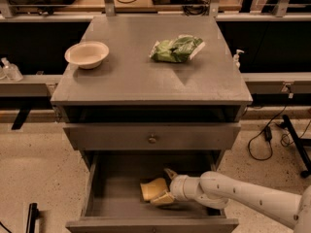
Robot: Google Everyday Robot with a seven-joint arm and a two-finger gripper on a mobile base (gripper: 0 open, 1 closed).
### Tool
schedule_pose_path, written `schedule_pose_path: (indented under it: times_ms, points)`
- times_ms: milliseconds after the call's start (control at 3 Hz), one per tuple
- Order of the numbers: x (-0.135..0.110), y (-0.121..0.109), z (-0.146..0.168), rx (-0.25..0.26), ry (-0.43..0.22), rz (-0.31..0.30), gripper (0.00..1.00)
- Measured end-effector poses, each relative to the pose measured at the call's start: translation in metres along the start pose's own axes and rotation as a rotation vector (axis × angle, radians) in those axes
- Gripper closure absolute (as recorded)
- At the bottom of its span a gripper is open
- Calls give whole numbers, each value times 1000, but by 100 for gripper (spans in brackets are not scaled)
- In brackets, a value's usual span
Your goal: Pick sponge from middle drawer and place on counter
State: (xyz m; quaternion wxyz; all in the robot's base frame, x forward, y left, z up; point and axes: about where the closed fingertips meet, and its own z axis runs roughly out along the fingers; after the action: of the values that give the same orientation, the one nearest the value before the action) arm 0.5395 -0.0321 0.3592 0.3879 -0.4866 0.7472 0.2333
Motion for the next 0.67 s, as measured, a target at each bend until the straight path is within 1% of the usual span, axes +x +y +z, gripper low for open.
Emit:
schedule_pose_path:
  times_ms: [333,667]
  points:
    - [8,-2,5,-5,-15,14,41]
    - [7,-1,4,-16,-53,11,64]
